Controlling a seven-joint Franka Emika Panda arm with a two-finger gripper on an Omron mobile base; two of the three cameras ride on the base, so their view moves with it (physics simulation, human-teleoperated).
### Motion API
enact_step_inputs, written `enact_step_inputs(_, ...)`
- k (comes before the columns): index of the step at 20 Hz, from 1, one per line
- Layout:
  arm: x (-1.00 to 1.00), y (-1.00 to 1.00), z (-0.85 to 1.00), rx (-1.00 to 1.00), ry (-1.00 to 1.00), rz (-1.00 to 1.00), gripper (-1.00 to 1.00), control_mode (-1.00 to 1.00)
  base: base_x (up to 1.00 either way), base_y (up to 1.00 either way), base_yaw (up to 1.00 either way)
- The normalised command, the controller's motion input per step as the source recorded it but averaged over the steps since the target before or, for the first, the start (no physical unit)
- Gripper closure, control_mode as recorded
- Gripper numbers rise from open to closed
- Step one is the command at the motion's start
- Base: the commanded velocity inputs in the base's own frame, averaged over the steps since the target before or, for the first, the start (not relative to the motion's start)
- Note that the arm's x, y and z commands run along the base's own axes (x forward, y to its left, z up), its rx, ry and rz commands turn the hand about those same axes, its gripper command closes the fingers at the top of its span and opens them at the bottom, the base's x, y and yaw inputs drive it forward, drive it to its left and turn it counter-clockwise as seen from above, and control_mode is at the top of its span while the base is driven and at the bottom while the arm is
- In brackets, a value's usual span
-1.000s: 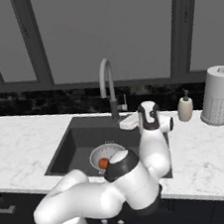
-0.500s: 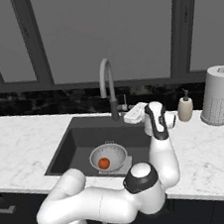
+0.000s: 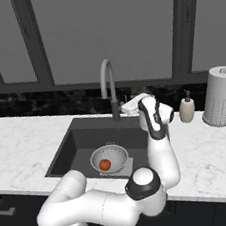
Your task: Put the colander in the sink, put the orange in the colander, and turn on the sink faucet and pour water over the colander.
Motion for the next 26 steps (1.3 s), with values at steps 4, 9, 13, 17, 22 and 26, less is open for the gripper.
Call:
enact_step_inputs(4, 0.34, 0.39, 0.09, -0.05, 0.00, -0.29, -1.00, -1.00, 0.00, 0.00, 0.00)
enact_step_inputs(9, 0.51, 0.11, 0.00, -0.07, 0.04, -0.21, -1.00, -1.00, 0.00, 0.00, 0.00)
enact_step_inputs(13, 0.46, -0.02, 0.00, -0.06, 0.03, -0.13, -1.00, -1.00, 0.00, 0.00, 0.00)
enact_step_inputs(17, 0.23, -0.34, 0.00, -0.05, 0.00, -0.04, -1.00, -1.00, 0.00, 0.00, 0.00)
enact_step_inputs(22, 0.05, -0.47, 0.00, -0.03, 0.01, 0.00, -1.00, -1.00, 0.00, 0.00, 0.00)
enact_step_inputs(26, 0.00, -0.37, 0.00, -0.02, 0.00, 0.00, -1.00, -1.00, 0.00, 0.00, 0.00)
